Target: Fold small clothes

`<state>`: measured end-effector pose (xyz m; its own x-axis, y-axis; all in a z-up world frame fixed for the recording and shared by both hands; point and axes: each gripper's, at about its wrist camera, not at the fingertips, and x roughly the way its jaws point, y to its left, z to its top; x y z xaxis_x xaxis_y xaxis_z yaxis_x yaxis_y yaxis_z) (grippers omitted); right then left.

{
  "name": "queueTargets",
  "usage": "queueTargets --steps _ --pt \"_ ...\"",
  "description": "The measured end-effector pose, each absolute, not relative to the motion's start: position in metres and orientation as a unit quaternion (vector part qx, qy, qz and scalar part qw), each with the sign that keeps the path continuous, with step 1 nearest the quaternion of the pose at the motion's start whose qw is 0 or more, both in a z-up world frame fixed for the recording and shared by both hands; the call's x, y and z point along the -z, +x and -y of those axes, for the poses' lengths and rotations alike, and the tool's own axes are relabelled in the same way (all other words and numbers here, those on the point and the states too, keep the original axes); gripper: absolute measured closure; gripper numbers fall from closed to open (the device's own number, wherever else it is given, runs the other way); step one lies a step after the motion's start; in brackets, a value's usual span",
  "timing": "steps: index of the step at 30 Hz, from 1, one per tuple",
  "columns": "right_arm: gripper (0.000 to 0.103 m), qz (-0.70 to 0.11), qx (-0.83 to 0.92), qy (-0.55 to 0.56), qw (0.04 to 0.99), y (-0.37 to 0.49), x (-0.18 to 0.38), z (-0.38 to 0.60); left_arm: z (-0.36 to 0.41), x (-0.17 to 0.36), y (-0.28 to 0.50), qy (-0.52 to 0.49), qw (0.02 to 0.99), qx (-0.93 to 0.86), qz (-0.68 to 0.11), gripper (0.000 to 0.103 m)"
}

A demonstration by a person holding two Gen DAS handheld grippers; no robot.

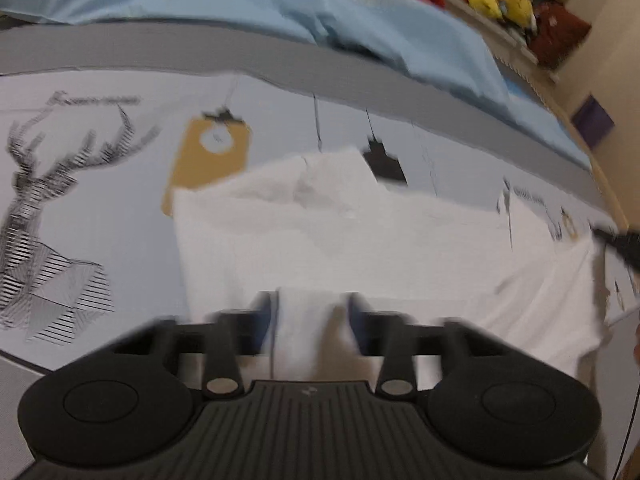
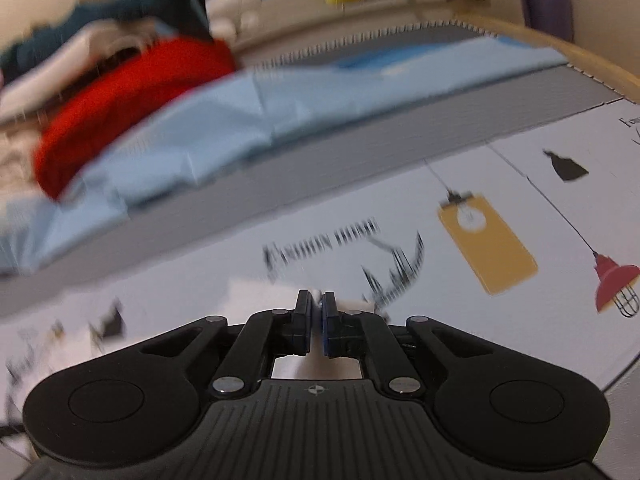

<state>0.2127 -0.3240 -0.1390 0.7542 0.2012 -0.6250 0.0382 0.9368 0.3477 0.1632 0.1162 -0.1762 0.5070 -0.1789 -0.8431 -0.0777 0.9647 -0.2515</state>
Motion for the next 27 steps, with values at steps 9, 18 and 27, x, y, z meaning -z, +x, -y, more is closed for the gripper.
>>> queueTargets --steps 9,18,27 --pt "0.068 -0.389 -0.026 0.143 0.910 0.207 0.151 0.337 -0.127 0.149 0.156 -0.095 0.895 -0.034 -0.434 0.097" --pt "0.058 -0.494 -0.051 -0.019 0.868 0.160 0.191 0.332 -0.118 0.160 0.137 -0.086 0.868 0.025 -0.488 0.091" --pt "0.054 -0.546 -0.014 -0.041 0.837 0.093 0.180 0.359 -0.121 0.151 0.082 -0.047 0.836 0.024 -0.546 0.082"
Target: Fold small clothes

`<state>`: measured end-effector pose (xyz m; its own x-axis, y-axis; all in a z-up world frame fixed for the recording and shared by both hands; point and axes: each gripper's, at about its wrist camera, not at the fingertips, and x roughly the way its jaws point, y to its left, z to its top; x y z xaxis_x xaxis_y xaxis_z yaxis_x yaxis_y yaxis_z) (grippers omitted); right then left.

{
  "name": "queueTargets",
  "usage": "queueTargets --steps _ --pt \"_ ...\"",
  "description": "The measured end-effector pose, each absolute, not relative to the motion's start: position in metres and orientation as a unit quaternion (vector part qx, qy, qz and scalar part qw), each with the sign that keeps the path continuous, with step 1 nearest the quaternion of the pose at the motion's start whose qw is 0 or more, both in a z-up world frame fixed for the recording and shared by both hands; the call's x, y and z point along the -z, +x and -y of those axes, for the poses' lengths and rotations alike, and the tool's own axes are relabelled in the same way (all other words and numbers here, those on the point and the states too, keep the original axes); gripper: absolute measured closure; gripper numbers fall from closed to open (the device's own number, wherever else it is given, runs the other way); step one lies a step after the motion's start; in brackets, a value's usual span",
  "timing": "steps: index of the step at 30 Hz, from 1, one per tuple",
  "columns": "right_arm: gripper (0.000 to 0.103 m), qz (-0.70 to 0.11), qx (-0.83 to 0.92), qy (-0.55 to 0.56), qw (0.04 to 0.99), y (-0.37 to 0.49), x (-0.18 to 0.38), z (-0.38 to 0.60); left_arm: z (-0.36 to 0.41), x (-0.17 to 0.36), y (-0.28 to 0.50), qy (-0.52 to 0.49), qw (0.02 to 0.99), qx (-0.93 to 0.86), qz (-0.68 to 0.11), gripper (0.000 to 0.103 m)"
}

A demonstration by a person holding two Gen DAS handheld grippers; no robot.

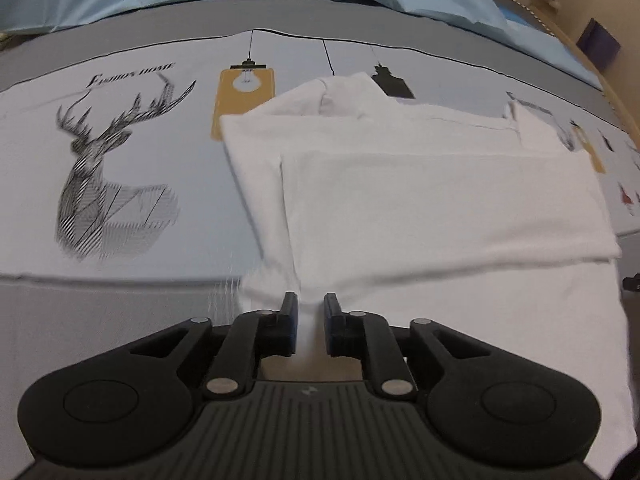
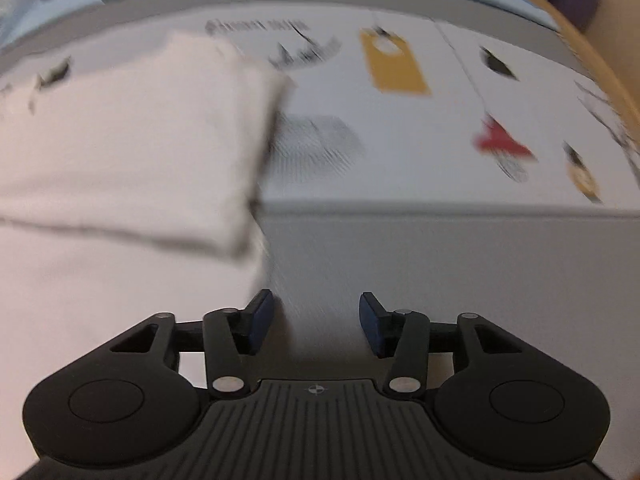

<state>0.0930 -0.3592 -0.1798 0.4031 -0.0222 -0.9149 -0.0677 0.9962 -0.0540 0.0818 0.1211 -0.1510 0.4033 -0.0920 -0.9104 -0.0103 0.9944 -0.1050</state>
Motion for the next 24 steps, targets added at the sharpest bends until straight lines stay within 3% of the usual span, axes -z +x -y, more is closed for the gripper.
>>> queueTargets --steps 2,8,15,24 --pt "0.054 -0.554 -0.018 -0.002 0.832 0.074 0.174 0.369 -0.126 0.143 0.060 -0.044 0.828 0.026 -0.559 0.073" --pt "0.054 -0.555 -0.075 0.082 0.824 0.010 0.153 0.373 -0.136 0.143 -0.023 -0.087 0.794 0.049 -0.600 0.072" --pt "0.054 -0.582 -0.110 0.022 0.805 -0.052 0.161 0.353 -0.140 0.161 -0.110 -0.135 0.768 0.068 -0.623 0.070" --pt "0.054 -0.602 -0.090 -0.001 0.793 -0.102 0.183 0.352 -0.135 0.179 -0.133 -0.143 0.755 0.050 -0.637 0.071"
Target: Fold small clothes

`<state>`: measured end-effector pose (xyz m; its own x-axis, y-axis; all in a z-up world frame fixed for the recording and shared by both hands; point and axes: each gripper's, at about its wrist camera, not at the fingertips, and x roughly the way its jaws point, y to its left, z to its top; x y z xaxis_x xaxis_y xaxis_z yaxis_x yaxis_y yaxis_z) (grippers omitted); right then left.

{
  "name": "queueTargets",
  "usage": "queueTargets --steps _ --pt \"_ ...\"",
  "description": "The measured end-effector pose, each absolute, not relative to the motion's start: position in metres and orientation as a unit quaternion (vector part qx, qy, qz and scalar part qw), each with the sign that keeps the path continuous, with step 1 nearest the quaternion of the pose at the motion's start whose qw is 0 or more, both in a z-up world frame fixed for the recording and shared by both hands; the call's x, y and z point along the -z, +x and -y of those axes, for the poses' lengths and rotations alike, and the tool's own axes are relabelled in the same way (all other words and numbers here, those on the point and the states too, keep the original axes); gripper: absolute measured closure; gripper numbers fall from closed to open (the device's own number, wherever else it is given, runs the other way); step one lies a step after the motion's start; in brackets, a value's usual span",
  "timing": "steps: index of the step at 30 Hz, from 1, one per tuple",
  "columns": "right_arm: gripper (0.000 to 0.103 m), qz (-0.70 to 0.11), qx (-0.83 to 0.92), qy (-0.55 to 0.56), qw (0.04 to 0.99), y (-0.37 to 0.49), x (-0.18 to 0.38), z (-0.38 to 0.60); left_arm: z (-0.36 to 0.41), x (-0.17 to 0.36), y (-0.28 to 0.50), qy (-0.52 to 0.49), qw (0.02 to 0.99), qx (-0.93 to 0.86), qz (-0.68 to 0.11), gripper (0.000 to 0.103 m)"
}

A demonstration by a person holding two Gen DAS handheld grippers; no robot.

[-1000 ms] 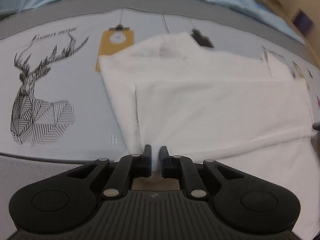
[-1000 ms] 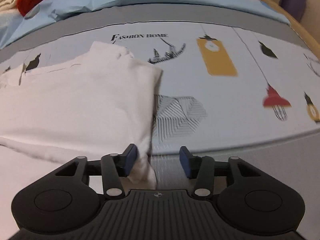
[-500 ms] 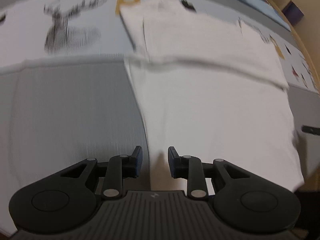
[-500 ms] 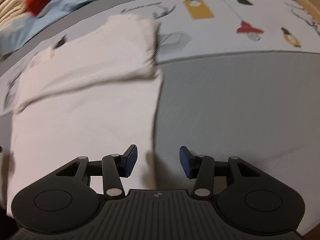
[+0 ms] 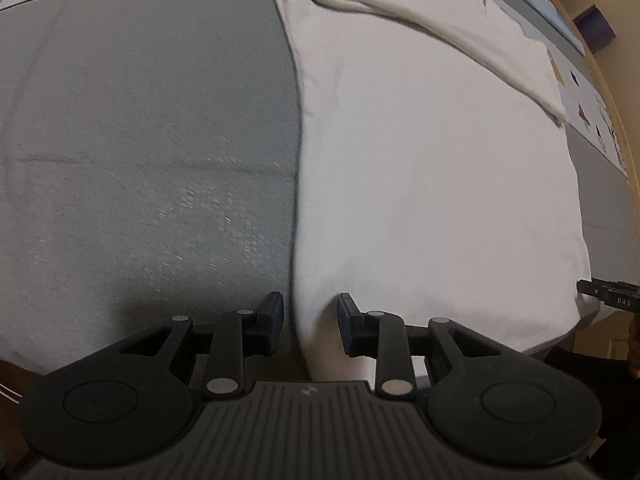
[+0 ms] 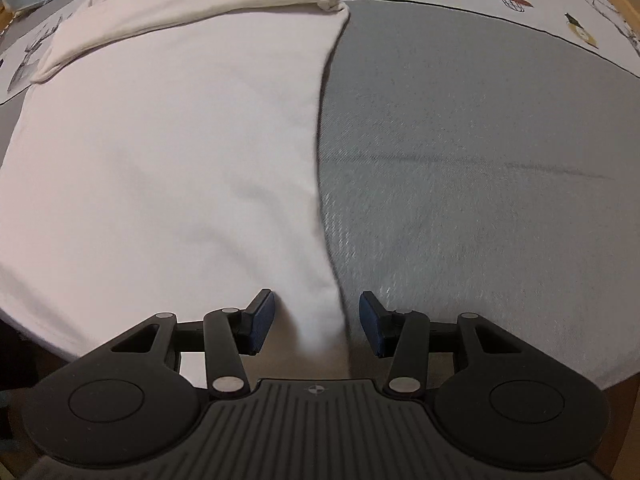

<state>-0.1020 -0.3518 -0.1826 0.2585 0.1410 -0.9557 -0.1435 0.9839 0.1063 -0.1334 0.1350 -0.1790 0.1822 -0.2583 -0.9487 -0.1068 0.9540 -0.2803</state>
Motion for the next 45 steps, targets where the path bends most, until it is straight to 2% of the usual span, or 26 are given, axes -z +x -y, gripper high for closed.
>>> queueTargets --steps 2,3,4,7,10,13,17,21,25,29,34,36,40,41,44,45 --pt "0.066 -0.602 -0.089 0.006 0.793 -0.109 0.181 0.352 -0.126 0.182 -0.133 -0.124 0.754 0.057 -0.642 0.072" --pt "0.082 -0.602 -0.089 0.007 0.794 -0.112 0.180 0.351 -0.121 0.181 -0.134 -0.107 0.759 0.055 -0.640 0.083" --pt "0.098 -0.601 -0.088 0.010 0.794 -0.115 0.178 0.351 -0.119 0.179 -0.134 -0.100 0.761 0.051 -0.639 0.098" --pt "0.098 -0.588 -0.080 0.031 0.804 -0.123 0.165 0.354 -0.108 0.161 -0.137 -0.064 0.773 0.064 -0.628 0.099" --pt "0.098 -0.554 -0.084 0.065 0.825 -0.128 0.132 0.364 -0.095 0.115 -0.148 0.002 0.806 0.104 -0.582 0.099" --pt "0.099 -0.507 -0.112 0.104 0.848 -0.143 0.083 0.377 -0.102 0.066 -0.173 0.000 0.834 0.130 -0.537 0.101" --pt "0.099 -0.470 -0.140 0.101 0.866 -0.183 0.028 0.401 -0.119 0.007 -0.219 0.016 0.863 0.143 -0.483 0.101" --pt "0.099 -0.441 -0.182 0.143 0.867 -0.240 -0.014 0.432 -0.131 -0.028 -0.262 0.011 0.875 0.159 -0.457 0.102" --pt "0.099 -0.432 -0.176 0.158 0.871 -0.250 -0.016 0.443 -0.137 -0.022 -0.258 -0.010 0.873 0.160 -0.461 0.101" --pt "0.099 -0.447 -0.161 0.160 0.865 -0.212 0.005 0.425 -0.149 0.002 -0.207 -0.028 0.864 0.144 -0.482 0.102" --pt "0.099 -0.474 -0.142 0.153 0.855 -0.113 0.035 0.409 -0.160 0.030 -0.112 -0.039 0.853 0.124 -0.506 0.102" --pt "0.098 -0.482 -0.111 0.171 0.852 -0.061 0.047 0.407 -0.169 0.048 -0.063 -0.075 0.848 0.100 -0.515 0.100" --pt "0.089 -0.445 -0.023 0.240 0.863 0.010 0.077 0.422 -0.199 0.079 -0.011 -0.168 0.854 0.016 -0.493 0.089" --pt "0.089 -0.439 -0.012 0.241 0.866 0.016 0.086 0.425 -0.205 0.086 -0.008 -0.181 0.850 0.011 -0.494 0.089" --pt "0.086 -0.482 -0.019 0.240 0.842 0.025 0.118 0.427 -0.193 0.096 -0.002 -0.111 0.842 0.035 -0.526 0.089" --pt "0.085 -0.477 -0.036 0.235 0.846 0.024 0.123 0.424 -0.187 0.097 -0.001 -0.080 0.845 0.048 -0.527 0.085"
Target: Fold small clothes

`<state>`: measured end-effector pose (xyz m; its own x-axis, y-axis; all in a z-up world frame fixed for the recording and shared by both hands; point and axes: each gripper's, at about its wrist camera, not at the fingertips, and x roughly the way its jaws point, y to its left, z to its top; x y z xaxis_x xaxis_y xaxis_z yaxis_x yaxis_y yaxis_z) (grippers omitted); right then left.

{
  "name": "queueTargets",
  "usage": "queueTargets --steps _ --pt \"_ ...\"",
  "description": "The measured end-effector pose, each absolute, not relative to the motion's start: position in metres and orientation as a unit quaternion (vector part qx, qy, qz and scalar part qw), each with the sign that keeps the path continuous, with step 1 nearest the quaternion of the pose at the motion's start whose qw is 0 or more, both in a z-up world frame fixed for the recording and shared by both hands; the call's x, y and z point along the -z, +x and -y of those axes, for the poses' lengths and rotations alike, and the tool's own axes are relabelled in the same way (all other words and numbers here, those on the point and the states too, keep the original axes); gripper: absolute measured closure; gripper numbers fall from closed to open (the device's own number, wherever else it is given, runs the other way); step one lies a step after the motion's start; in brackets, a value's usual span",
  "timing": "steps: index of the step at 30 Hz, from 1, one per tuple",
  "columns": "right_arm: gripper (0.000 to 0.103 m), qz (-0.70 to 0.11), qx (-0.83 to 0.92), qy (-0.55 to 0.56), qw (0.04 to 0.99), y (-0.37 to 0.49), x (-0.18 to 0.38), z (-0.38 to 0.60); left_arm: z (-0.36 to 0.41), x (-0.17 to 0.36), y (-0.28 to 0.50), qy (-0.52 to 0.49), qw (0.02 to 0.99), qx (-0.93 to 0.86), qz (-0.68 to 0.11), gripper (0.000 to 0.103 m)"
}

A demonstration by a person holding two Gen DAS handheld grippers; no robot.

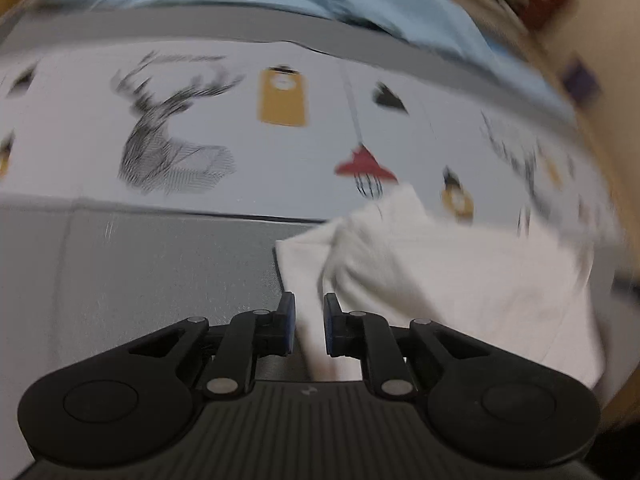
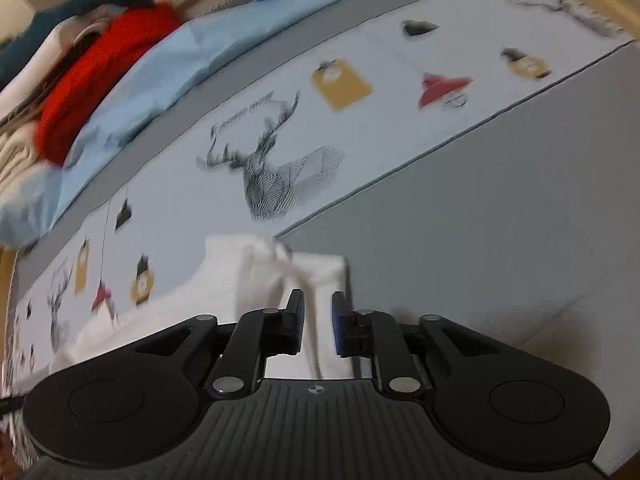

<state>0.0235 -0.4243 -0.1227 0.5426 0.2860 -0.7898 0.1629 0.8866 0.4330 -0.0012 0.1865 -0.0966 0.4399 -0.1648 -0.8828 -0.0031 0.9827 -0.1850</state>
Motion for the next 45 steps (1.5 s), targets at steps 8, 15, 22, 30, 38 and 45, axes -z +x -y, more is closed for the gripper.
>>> queueTargets --steps 8,15,22,30,38,45 --pt "0.078 -0.503 -0.102 0.067 0.855 0.030 0.160 0.390 -0.168 0.131 0.005 -0.036 0.845 0.092 -0.526 0.069" --pt "0.078 -0.458 -0.111 -0.012 0.882 0.044 0.162 0.363 -0.139 0.141 0.024 0.005 0.869 0.101 -0.484 0.054" --pt "0.078 -0.438 -0.107 -0.026 0.892 0.073 0.169 0.345 -0.135 0.148 0.046 0.005 0.882 0.096 -0.460 0.055" --pt "0.094 -0.424 -0.114 0.025 0.898 0.098 0.166 0.345 -0.156 0.138 0.059 -0.056 0.895 0.091 -0.433 0.096" --pt "0.095 -0.359 -0.027 0.102 0.927 0.112 0.147 0.360 -0.178 0.134 0.070 -0.114 0.905 0.034 -0.409 0.096" --pt "0.082 -0.385 -0.001 0.080 0.920 0.116 0.147 0.351 -0.163 0.114 0.061 -0.089 0.905 0.052 -0.414 0.083"
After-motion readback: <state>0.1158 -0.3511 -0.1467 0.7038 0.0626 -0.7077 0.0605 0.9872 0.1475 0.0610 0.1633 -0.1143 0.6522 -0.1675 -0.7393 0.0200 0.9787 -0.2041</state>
